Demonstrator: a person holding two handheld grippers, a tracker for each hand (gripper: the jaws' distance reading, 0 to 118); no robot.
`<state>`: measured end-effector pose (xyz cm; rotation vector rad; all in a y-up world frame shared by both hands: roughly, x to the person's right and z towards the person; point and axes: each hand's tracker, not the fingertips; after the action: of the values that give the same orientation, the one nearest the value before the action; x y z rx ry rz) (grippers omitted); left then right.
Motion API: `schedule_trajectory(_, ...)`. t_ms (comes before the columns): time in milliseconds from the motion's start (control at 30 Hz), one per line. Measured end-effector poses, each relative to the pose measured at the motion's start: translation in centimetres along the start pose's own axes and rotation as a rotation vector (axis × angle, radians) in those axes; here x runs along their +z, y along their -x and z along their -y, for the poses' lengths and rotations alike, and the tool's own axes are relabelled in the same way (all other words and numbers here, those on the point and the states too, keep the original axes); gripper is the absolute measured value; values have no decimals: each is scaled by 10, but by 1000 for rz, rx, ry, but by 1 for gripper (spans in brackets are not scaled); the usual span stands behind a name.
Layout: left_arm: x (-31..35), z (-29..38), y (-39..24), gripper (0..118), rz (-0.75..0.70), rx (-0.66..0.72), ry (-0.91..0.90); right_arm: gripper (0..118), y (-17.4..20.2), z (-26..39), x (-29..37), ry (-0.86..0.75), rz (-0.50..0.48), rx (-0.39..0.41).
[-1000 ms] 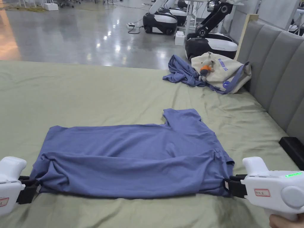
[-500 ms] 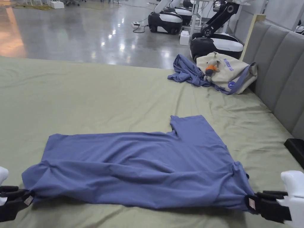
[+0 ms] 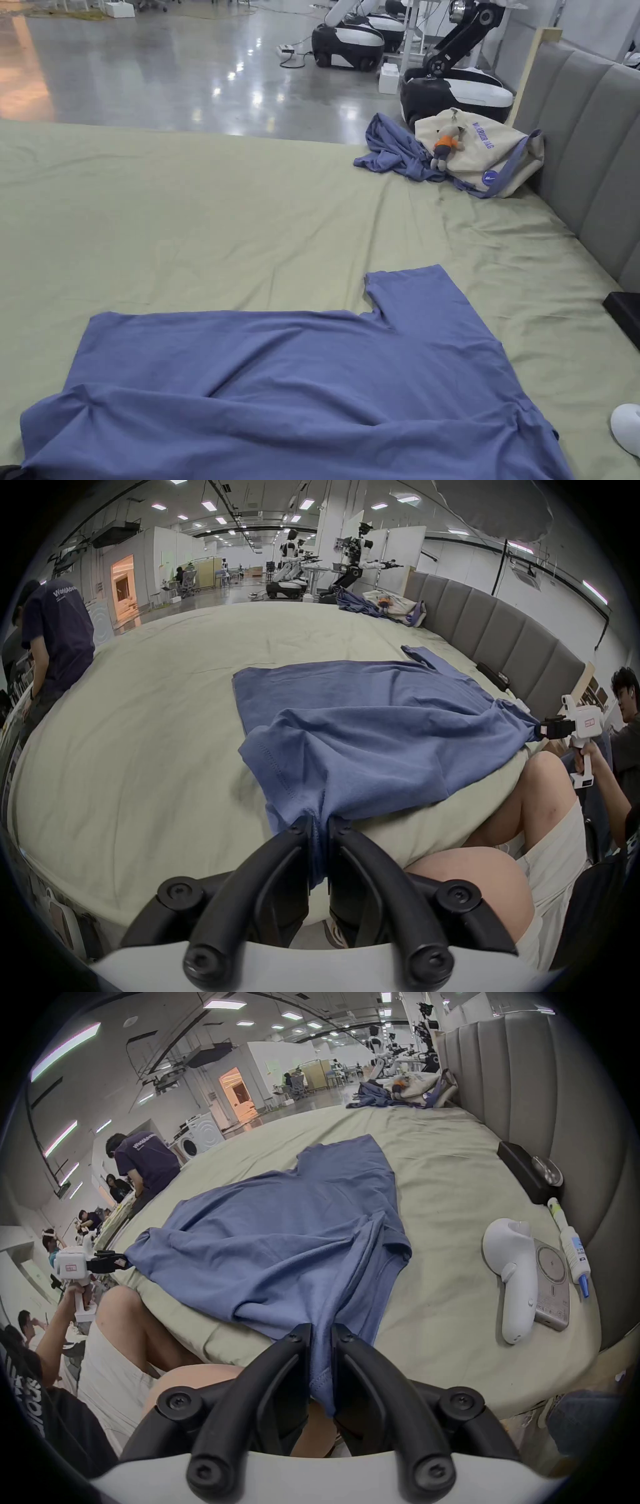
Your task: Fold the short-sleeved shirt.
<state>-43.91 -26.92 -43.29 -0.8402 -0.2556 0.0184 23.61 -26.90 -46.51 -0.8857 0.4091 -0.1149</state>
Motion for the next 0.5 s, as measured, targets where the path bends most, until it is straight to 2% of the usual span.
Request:
schedule_trajectory(100, -1, -1, -7, 11, -30, -35, -12, 15, 0, 3, -7, 4, 16, 26)
schedule_trajectory(133, 0, 0, -7, 16, -49, -49, -32, 24, -1, 4, -8, -6, 24, 36)
schedule_trajectory(167, 1, 1, -8, 42, -69, -56, -50, 59, -1, 4, -7, -17, 41, 49)
schedule_trajectory(200, 3, 0, -7, 79, -83, -51, -62, 89, -2, 3, -4, -41, 90, 66)
schedule_trajectory(233, 5, -1, -7, 102, -97, -41, -72, 107, -1, 0, -1, -64, 120, 75)
schedule_trajectory(267, 10, -5, -8, 106, -149, -32, -103, 108, 1, -7, 6, -104, 153, 89)
schedule_trajectory(333, 30, -17, -13, 107, -211, -34, -286, 108, 10, -24, 28, -255, 204, 123)
schedule_trajectory(433, 66, -31, -37, 109, -289, -3, -528, 108, 46, -41, 63, -531, 305, 207)
schedule_trajectory(500, 84, -27, -57, 110, -313, 37, -662, 108, 77, -33, 83, -722, 329, 213)
